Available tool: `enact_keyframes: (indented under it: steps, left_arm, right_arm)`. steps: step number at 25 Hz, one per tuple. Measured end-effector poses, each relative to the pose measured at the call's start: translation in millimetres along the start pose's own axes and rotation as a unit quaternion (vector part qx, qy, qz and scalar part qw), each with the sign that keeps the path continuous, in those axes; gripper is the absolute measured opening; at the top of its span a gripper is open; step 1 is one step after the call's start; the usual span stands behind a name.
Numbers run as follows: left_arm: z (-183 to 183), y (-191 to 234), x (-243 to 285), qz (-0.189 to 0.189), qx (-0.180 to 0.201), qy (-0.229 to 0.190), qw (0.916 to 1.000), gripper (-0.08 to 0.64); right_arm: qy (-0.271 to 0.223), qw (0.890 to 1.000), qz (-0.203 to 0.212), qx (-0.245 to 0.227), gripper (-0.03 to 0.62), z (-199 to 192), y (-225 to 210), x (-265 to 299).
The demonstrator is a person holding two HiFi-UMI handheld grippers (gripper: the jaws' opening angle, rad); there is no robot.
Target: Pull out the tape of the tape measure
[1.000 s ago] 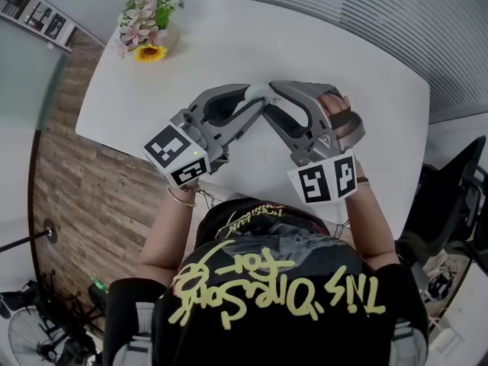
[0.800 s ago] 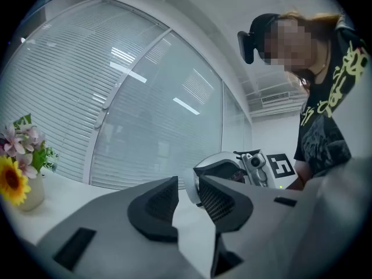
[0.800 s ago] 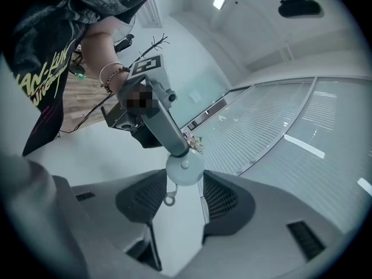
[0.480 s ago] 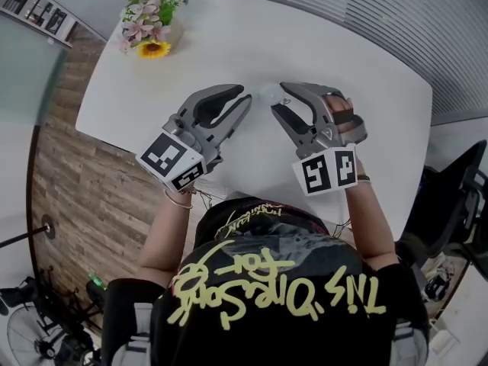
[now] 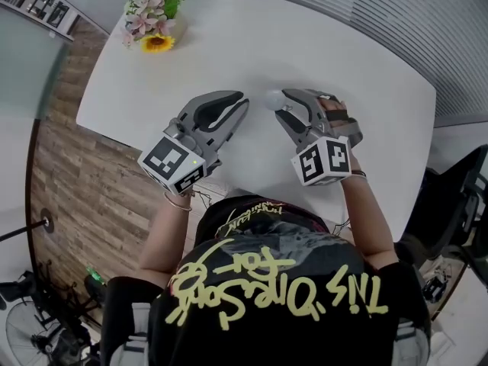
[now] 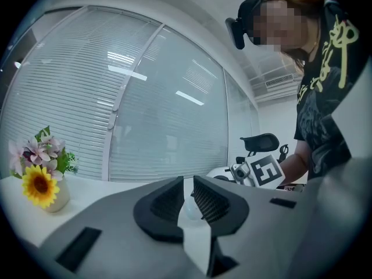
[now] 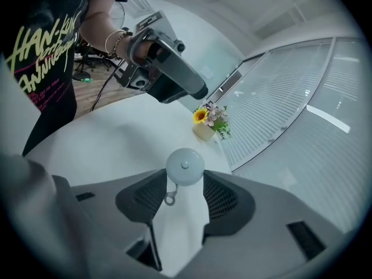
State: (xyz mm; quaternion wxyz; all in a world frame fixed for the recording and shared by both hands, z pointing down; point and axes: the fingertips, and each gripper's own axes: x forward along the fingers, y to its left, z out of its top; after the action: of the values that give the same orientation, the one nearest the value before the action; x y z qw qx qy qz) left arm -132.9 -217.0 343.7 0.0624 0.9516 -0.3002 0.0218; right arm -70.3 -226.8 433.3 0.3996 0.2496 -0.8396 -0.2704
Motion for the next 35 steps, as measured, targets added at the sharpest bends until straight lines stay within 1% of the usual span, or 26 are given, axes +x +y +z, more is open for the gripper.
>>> enact_keyframes:
  steps: [10, 17, 21, 28, 35]
  left_arm:
    - [-6.9, -2.7, -6.9, 0.008, 0.001, -0.001, 1.0, 0.044]
    - [-9.9, -3.2, -13.2, 0.016, -0.001, 0.0, 0.9999, 0.044]
    - [-10.7, -3.7, -14.2, 0.021, 0.005, -0.002, 0.9998, 0.044]
    - [-12.6, -6.1, -16.9, 0.016, -0.002, -0.006, 0.9998, 0.044]
    - [-14.5, -6.7, -18.8, 0.019, -0.002, -0.005, 0.9998, 0.044]
  right_arm:
    - [0.022, 0.999, 0.035, 0.01, 0.201, -26.0, 27.4, 21.6]
    - [0.038, 0.997, 0.057, 0.026, 0.201, -31.9, 38.9, 25.9]
    - [0.05, 0.995, 0.078, 0.04, 0.201, -36.6, 48.0, 30.4]
    - [0.068, 0.989, 0.112, 0.071, 0.202, -45.7, 61.3, 36.1]
    - [0.08, 0.984, 0.132, 0.091, 0.201, -48.3, 63.9, 36.8]
